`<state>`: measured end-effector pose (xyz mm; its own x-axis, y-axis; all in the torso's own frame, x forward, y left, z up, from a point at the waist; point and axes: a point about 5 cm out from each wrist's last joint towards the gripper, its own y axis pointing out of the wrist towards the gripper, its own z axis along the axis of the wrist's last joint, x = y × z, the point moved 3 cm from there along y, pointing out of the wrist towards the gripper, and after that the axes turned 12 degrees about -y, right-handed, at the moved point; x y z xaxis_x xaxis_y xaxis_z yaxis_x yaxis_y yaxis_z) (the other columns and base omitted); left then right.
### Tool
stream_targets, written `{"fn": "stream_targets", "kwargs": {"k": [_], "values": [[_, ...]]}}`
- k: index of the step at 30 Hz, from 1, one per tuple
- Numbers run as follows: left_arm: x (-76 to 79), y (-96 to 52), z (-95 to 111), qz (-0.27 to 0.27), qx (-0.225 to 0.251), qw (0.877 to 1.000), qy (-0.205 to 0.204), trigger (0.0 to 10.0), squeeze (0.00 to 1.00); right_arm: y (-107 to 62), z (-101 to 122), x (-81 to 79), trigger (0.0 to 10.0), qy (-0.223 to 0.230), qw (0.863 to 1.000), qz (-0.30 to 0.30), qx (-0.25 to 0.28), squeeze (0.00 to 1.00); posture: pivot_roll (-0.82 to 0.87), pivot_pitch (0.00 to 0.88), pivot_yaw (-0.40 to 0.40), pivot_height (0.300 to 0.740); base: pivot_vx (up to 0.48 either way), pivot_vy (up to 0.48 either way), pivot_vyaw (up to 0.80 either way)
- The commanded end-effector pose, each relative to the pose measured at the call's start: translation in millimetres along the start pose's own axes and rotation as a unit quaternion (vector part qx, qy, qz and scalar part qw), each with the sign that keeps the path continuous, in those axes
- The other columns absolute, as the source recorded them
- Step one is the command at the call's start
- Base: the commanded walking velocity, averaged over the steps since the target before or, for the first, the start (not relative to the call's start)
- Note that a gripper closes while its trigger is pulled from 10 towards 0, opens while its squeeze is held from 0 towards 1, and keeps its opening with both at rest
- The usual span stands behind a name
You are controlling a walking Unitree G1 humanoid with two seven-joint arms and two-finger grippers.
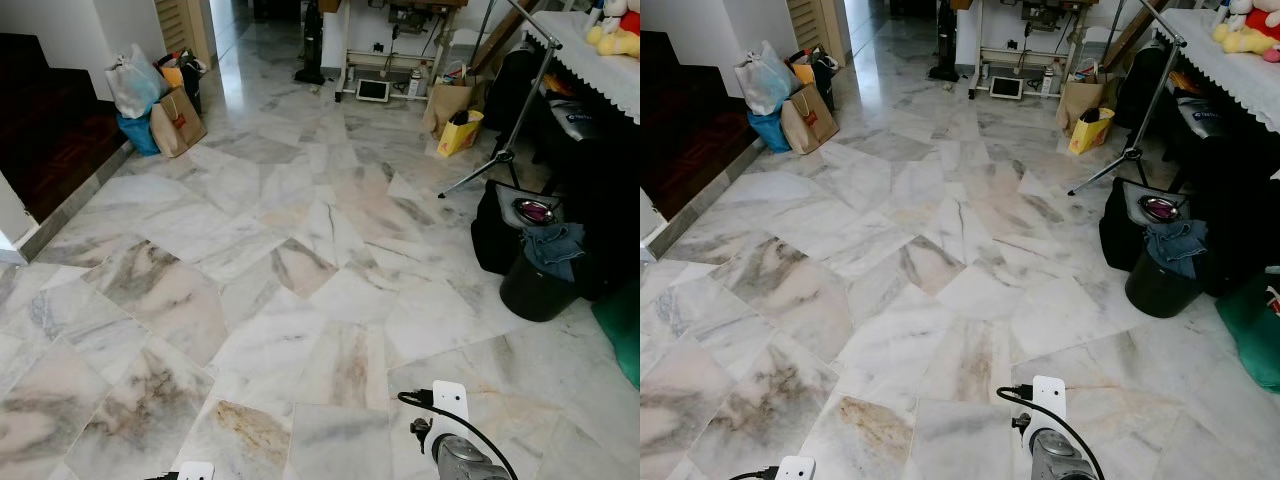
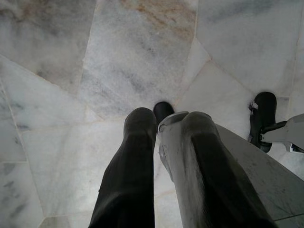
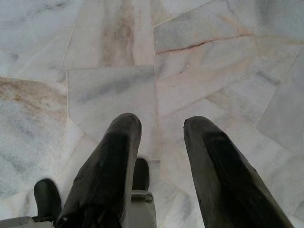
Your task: Hang keys on a hook
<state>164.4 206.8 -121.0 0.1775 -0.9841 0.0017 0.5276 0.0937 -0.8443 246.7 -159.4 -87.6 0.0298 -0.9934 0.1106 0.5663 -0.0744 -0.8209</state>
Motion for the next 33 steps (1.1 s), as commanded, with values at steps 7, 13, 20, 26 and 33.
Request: {"fn": "stream_targets", "kwargs": {"k": [7, 13, 20, 26, 33], "values": [[-98.1, -27.5, -33.5, 0.088, -0.037, 0.991, -0.099, 10.0, 0.00, -22.6, -85.8, 109.2, 10.0, 0.145, 0.988, -0.052, -0.034, 0.00, 0.02, 0.000, -0.042, 0.740, 0.000, 0.000, 0.00], [-98.6, -27.7, -33.7, 0.090, -0.036, 0.991, -0.096, 10.0, 0.00, -22.6, -86.0, 108.8, 10.0, 0.150, 0.987, -0.052, -0.033, 0.00, 0.02, 0.000, -0.040, 0.740, 0.000, 0.000, 0.00], [-102.0, -28.1, -29.8, 0.092, -0.028, 0.990, -0.099, 10.0, 0.00, -23.4, -88.7, 108.3, 10.0, 0.174, 0.983, -0.053, -0.024, 0.00, 0.02, 0.000, -0.040, 0.740, 0.000, 0.000, 0.00], [-103.1, -28.3, -29.4, 0.099, -0.024, 0.989, -0.105, 10.0, 0.00, -24.7, -98.1, 103.5, 10.0, 0.165, 0.984, -0.053, -0.036, 0.00, 0.02, 0.000, -0.041, 0.740, 0.000, 0.000, -0.21], [-102.0, -27.6, -27.7, 0.098, -0.018, 0.989, -0.112, 10.0, 0.00, -24.7, -96.9, 104.7, 10.0, 0.172, 0.983, -0.055, -0.032, 0.00, 0.01, 0.000, -0.044, 0.740, 0.000, 0.000, -0.76]]}}
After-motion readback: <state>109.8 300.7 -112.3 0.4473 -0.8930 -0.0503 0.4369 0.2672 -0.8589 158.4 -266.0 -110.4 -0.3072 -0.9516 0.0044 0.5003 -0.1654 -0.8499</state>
